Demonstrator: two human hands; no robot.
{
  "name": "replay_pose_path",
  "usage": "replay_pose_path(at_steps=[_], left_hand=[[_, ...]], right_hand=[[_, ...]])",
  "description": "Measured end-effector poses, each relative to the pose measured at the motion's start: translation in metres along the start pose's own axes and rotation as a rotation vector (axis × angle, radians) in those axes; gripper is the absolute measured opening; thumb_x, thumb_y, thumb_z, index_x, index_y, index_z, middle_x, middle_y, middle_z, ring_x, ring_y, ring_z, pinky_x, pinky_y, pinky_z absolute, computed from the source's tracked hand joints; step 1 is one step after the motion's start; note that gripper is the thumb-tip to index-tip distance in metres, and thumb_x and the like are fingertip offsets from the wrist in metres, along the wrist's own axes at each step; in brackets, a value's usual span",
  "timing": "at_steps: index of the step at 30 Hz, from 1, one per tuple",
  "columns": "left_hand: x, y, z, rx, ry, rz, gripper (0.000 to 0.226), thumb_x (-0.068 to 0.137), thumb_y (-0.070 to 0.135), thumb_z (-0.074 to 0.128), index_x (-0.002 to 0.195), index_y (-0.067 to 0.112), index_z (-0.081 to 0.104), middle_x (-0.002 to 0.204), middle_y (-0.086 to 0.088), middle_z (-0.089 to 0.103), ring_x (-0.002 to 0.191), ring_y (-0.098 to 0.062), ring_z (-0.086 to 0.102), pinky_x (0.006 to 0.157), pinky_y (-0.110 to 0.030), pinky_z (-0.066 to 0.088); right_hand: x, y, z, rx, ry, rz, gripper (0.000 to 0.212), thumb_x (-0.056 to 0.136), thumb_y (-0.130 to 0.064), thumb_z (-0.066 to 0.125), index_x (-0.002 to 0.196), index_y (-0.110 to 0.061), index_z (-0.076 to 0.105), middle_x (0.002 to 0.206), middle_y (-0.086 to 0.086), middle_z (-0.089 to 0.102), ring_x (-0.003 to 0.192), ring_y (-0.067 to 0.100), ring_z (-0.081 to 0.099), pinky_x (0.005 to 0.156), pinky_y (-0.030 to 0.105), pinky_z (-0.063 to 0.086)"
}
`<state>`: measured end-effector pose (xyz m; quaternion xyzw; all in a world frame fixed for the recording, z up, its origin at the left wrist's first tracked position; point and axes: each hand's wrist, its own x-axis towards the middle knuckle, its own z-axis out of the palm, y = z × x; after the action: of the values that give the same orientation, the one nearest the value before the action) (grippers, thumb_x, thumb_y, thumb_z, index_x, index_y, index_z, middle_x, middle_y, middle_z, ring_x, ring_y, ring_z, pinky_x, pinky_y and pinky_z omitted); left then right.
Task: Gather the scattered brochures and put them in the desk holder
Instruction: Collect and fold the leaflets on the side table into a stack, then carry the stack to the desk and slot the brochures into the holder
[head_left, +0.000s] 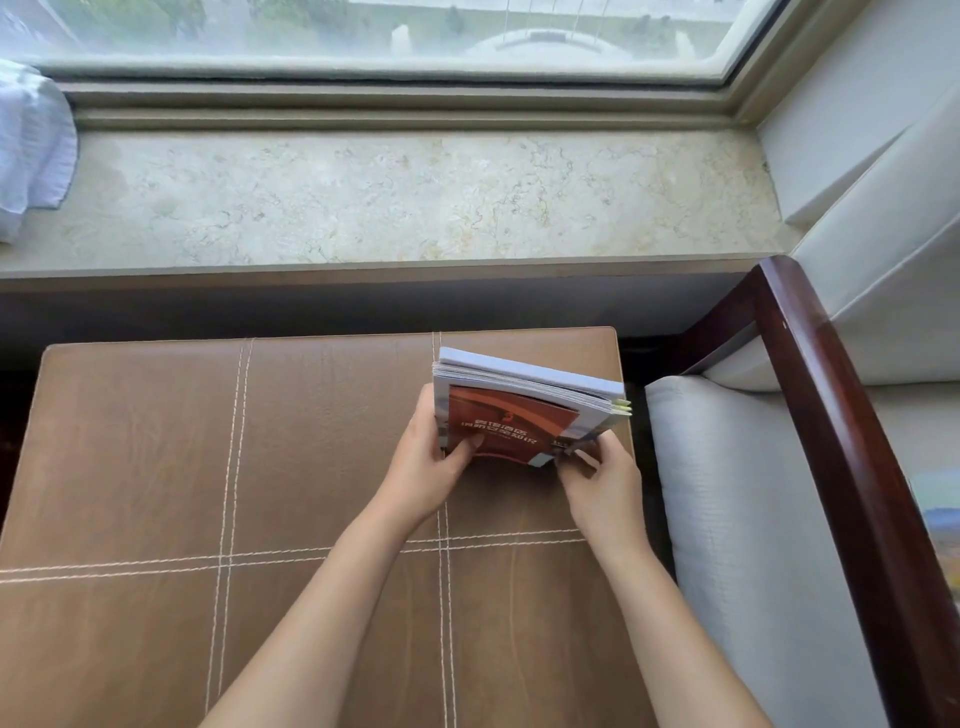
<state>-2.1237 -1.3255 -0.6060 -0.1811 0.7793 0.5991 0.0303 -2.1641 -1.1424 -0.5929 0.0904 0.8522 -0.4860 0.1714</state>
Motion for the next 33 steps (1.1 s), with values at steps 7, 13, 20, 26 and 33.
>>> replay_pose_path(at_steps=[7,13,20,26,33], left_hand=[[0.005,-0.013,-0.003,0.08,-0.024,0.0,0.039,0.09,0.012,0.061,0.124,0.023,0.047,0.113,0.021,0.057,0.105,0.017,0.049,0.084,0.003,0.035],[-0.006,0.028,-0.024,-0.002,-0.127,-0.043,0.038,0.092,0.009,0.058,0.126,0.022,0.044,0.117,0.005,0.062,0.11,-0.01,0.058,0.093,-0.028,0.048],[-0.054,0.189,-0.068,-0.237,-0.4,0.034,0.041,0.096,0.012,0.051,0.135,0.02,0.039,0.131,-0.003,0.054,0.12,-0.012,0.055,0.095,-0.021,0.048],[-0.106,0.302,-0.054,-0.244,-0.5,0.031,0.039,0.095,0.014,0.052,0.132,0.023,0.04,0.126,-0.003,0.06,0.118,-0.019,0.058,0.096,-0.029,0.051],[-0.153,0.378,0.039,-0.253,-0.677,0.03,0.031,0.095,0.009,0.051,0.125,0.018,0.046,0.127,-0.007,0.057,0.111,-0.01,0.06,0.081,-0.019,0.053]], right_hand=[[0.007,0.01,0.001,0.124,-0.094,-0.007,0.042,0.08,-0.014,0.075,0.118,-0.022,0.06,0.111,-0.011,0.067,0.101,-0.002,0.061,0.071,-0.001,0.046],[0.004,-0.018,-0.021,0.123,-0.179,-0.058,0.024,0.08,-0.014,0.075,0.101,-0.024,0.067,0.095,-0.01,0.074,0.094,0.008,0.066,0.078,0.018,0.051],[-0.073,-0.131,-0.112,0.445,-0.267,-0.115,0.034,0.084,-0.016,0.07,0.116,-0.024,0.062,0.113,0.004,0.071,0.106,0.018,0.067,0.086,0.028,0.056],[-0.158,-0.193,-0.189,0.554,-0.09,-0.077,0.032,0.086,-0.019,0.068,0.116,-0.027,0.062,0.114,0.006,0.071,0.108,0.024,0.067,0.092,0.043,0.053],[-0.232,-0.19,-0.309,0.494,0.221,-0.01,0.022,0.084,-0.009,0.07,0.105,-0.009,0.061,0.104,0.016,0.072,0.097,0.028,0.07,0.092,0.046,0.054]])
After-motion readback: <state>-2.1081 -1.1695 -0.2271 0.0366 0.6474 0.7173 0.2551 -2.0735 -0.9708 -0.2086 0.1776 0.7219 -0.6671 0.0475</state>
